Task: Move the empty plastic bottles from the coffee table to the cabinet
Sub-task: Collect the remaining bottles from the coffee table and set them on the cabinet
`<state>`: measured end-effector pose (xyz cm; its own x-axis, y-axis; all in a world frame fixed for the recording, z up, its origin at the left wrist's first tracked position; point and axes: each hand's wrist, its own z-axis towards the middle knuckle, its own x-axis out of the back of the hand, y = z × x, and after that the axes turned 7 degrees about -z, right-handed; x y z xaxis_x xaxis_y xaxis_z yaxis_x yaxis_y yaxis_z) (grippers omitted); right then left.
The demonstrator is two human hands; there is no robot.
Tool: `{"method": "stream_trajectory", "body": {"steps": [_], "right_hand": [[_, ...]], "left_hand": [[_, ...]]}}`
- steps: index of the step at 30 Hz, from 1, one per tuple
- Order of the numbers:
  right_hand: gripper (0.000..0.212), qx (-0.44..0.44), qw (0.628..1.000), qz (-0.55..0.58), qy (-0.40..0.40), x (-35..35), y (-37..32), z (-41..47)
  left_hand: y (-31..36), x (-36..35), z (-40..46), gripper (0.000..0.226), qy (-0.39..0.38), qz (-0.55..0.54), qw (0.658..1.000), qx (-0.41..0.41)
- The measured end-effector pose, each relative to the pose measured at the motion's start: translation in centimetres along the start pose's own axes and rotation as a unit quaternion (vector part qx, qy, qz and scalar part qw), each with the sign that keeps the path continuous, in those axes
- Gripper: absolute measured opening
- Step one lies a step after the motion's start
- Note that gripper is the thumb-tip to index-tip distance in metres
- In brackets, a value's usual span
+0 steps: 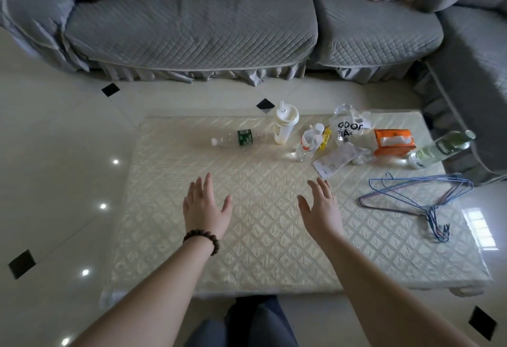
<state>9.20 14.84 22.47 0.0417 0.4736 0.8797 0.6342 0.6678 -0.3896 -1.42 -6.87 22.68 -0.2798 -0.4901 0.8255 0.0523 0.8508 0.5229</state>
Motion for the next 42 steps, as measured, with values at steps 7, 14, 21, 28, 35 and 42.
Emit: {"method": "stream_trajectory", "body": {"steps": [7,14,21,28,35,42], "right_hand": [[0.065,-0.061,0.997,0.044,0.027,-0.6,1.2,9.4],[0.103,-0.163,0.969,0.144,0.117,-3.8,2.0,20.4],[0.089,-0.201,0.950,0.193,0.139,-8.9,3.7,27.6],[0.070,-0.199,0.941,0.197,0.191,-10.7,4.2,28.5],[0.068,-0.193,0.938,0.201,0.207,-11.4,5.1,28.8],[0.064,-0.178,0.941,0.205,0.201,-11.3,4.5,27.8]], "left_hand": [[1.9,-3.4,7.8,0.073,-0.011,0.017,0.999,-0.033],[1.2,-10.0,17.2,0.074,-0.025,0.025,0.997,-0.063],[-1.1,-16.5,23.6,0.076,-0.027,0.018,0.997,-0.070],[0.1,-20.1,29.3,0.080,-0.060,0.061,0.994,-0.065],[1.3,-23.4,34.5,0.089,-0.111,0.176,0.973,-0.095],[-2.3,-22.6,31.8,0.079,-0.182,0.220,0.919,-0.272]]}}
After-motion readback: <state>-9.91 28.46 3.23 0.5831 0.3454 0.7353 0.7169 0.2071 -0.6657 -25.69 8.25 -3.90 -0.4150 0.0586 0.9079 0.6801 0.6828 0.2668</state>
